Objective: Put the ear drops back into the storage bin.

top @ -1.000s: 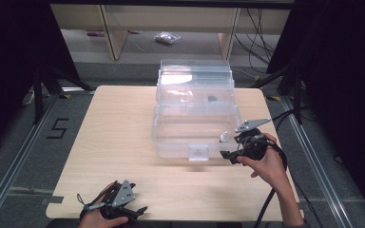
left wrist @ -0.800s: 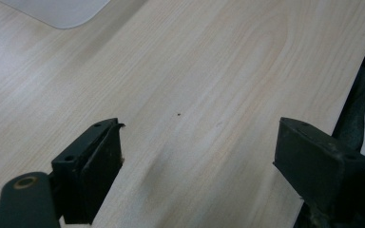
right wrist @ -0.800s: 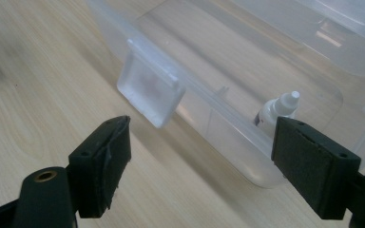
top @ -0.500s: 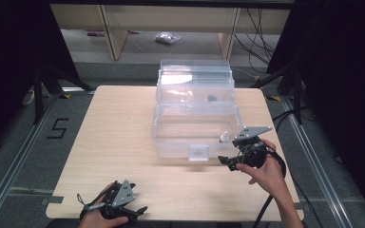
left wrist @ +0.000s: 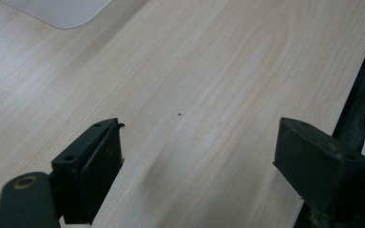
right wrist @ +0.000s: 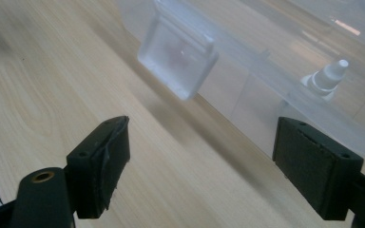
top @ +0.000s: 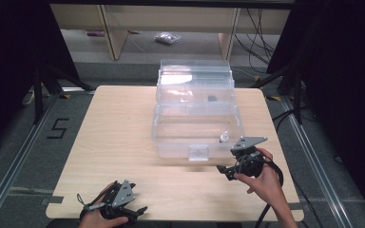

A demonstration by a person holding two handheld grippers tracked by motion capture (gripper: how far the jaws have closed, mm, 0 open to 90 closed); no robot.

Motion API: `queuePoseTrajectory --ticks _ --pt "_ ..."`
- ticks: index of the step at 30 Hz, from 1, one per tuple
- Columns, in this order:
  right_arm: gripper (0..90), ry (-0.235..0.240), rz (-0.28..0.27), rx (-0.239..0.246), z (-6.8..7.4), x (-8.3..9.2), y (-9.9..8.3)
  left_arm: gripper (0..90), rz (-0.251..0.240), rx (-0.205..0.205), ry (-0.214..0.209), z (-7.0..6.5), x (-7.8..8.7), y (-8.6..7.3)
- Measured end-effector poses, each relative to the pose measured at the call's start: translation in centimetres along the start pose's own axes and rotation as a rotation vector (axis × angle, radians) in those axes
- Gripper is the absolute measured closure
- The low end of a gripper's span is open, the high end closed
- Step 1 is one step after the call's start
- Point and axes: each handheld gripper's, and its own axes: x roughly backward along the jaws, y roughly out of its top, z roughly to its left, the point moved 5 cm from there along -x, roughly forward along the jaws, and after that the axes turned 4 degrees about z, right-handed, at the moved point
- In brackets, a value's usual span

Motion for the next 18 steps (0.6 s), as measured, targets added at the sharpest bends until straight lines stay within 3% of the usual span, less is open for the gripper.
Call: queuePoseTrajectory --ticks 6,9,10,11,12,14,17,18 --pt "20.9 -0.001 0.012 0.009 0.2 0.0 -0.6 15.7 0.0 0.016 0.0 -0.1 -0.1 0.0" --pt "20.9 0.006 -0.006 0.004 0.5 -0.4 -0.8 15.6 -0.001 0.0 0.003 0.0 0.0 0.0" --pt "20.9 0.007 0.02 -0.021 0.7 -0.2 -1.0 15.6 0.0 0.002 0.002 0.0 0.0 0.0" --pt "20.8 -0.007 -0.004 -0.009 0.7 -0.4 -0.9 15.6 0.0 0.001 0.002 0.0 0.0 0.0" --pt "20.7 -0.002 0.007 -0.021 0.8 -0.3 -1.1 15.6 0.0 0.001 0.002 0.0 0.0 0.0" --pt "20.6 -0.008 0.002 0.013 0.6 -0.3 -1.1 15.6 -0.001 0.002 0.002 0.0 0.0 0.0" --pt "20.5 -0.002 0.006 -0.035 1.0 -0.4 -1.3 15.6 -0.001 0.002 0.001 0.0 0.0 0.0" --pt "20.4 -0.006 0.0 -0.023 1.1 -0.5 -1.3 15.6 0.0 0.001 0.001 0.0 0.0 0.0"
